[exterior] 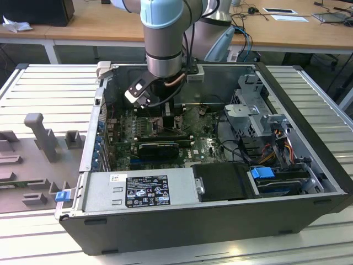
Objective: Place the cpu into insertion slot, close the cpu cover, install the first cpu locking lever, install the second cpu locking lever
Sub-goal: 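Place the cpu into insertion slot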
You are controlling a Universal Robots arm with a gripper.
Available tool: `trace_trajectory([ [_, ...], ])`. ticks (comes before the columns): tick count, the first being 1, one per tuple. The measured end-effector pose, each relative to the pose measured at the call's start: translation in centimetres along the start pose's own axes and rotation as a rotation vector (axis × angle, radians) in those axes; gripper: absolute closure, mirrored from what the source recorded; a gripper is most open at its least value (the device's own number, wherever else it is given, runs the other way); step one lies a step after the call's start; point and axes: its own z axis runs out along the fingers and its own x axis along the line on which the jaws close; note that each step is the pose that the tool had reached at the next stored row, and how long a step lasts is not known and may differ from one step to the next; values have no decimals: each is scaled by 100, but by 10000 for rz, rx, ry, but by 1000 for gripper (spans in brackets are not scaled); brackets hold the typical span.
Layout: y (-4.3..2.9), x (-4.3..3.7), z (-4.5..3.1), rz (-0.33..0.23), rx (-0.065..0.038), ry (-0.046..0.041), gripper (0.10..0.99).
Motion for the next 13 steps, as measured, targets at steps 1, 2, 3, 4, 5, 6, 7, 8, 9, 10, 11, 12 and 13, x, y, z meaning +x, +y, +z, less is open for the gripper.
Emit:
trace_trajectory([
  [1,-1,1,12,1,0,0,553],
  [2,-2,2,24,0,0,0,553],
  [3,-4,9,36,3,1,-4,553],
  [4,-7,14,38,1,0,-3,553],
  [5,-7,13,38,0,1,-4,553],
  [6,-7,13,39,0,1,-5,553],
  [7,-7,14,39,0,1,-4,553],
  [8,-7,14,39,0,0,-3,553],
  [9,-7,14,39,0,0,-4,537],
  [10,-7,14,40,0,1,-4,537],
  [11,-7,14,40,0,0,-3,475],
  [12,-7,14,39,0,0,0,475],
  [13,-5,14,16,1,0,0,475],
])
